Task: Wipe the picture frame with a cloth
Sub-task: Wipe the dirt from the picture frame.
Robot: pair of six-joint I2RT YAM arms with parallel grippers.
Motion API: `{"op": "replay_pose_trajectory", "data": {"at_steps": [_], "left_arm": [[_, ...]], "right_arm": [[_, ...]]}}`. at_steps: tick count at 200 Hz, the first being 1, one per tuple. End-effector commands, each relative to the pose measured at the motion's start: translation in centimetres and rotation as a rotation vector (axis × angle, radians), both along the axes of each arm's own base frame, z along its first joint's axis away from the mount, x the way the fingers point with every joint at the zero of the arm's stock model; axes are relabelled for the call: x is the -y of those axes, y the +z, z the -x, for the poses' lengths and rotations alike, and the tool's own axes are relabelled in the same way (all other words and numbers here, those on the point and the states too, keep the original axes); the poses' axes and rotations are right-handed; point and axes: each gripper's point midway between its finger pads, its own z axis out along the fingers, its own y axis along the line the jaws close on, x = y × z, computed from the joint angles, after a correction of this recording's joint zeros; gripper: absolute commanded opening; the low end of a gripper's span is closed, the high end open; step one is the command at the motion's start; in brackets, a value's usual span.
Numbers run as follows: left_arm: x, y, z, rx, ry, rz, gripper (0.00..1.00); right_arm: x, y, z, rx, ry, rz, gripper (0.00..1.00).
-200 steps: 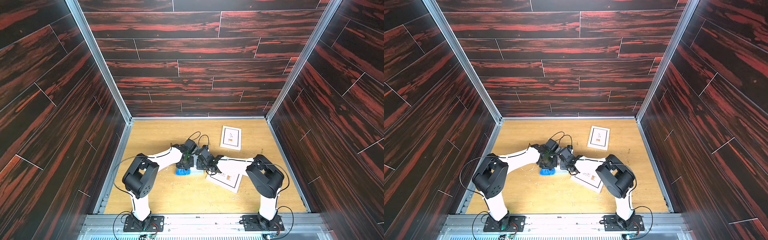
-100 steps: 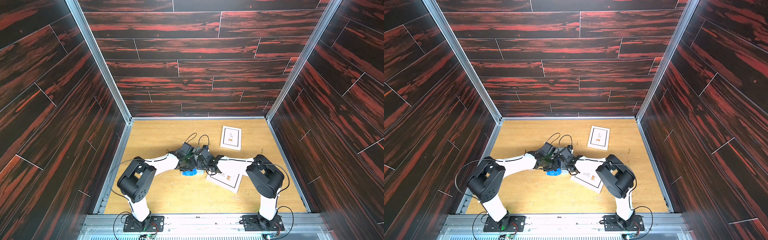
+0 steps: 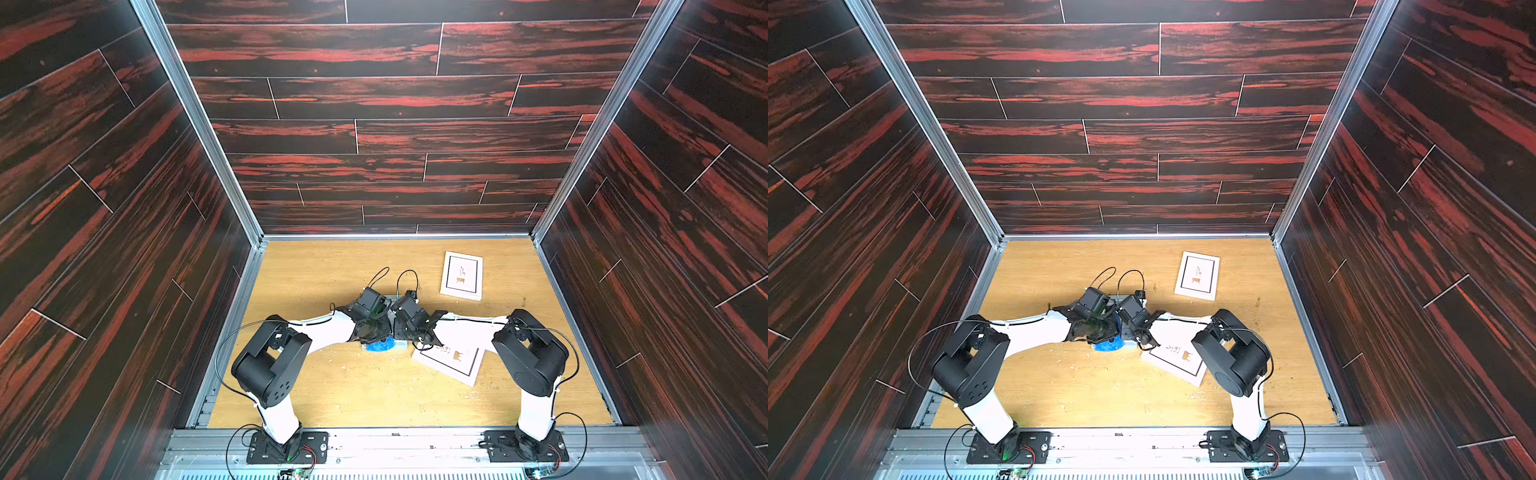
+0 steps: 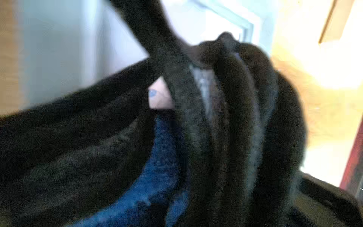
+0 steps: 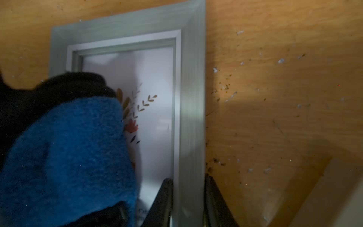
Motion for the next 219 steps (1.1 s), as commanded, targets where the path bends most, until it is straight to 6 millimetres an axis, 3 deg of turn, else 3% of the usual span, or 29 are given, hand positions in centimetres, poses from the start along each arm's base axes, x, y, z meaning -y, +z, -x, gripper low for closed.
{"op": "replay_pose_trajectory", "data": {"at_steps": [1, 19, 31, 59, 73, 89, 109, 152, 156, 190, 219], "left_arm": [[-3.9, -1.2, 0.9, -0.046, 0.064, -0.075, 0.0], [-6.8, -0.8, 0.7, -0.035, 0.098, -0.101, 0.0], [-7.2, 0.0, 0.3, -0.014, 0.091, -0.128, 0.0], [-3.3, 0.5, 0.0, 0.008, 0.043, -0.076, 0.0], [-2.4, 0.4, -0.1, 0.018, 0.035, -0.081, 0.0], [-3.6, 0.4, -0.3, 0.03, 0.039, -0.159, 0.0], [-5.0, 1.7, -1.1, 0.072, 0.029, -0.251, 0.0], [-7.1, 2.8, -5.7, 0.117, 0.114, -0.226, 0.0], [-7.3, 1.8, -6.1, 0.097, 0.116, -0.23, 0.0], [-4.9, 0.6, -9.7, 0.08, 0.074, -0.208, 0.0], [-1.8, -0.7, -11.3, 0.064, 0.033, -0.174, 0.0]], "right_arm": [[2.0, -1.6, 1.8, -0.068, 0.002, 0.086, 0.0], [2.0, -1.7, 1.8, -0.07, 0.002, 0.081, 0.0], [1.8, -1.7, 1.8, -0.07, 0.002, 0.077, 0.0], [1.6, -1.6, 1.7, -0.071, 0.006, 0.074, 0.0], [1.7, -1.6, 1.7, -0.069, 0.002, 0.078, 0.0], [1.8, -1.5, 1.7, -0.069, 0.001, 0.08, 0.0], [1.9, -1.8, 1.8, -0.073, 0.004, 0.083, 0.0], [1.8, -1.6, 1.9, -0.072, 0.002, 0.069, 0.0], [1.7, -1.6, 1.9, -0.073, 0.003, 0.067, 0.0], [1.8, -1.7, 2.1, -0.074, 0.007, 0.071, 0.0], [1.3, -1.7, 2.1, -0.079, 0.015, 0.056, 0.0]]}}
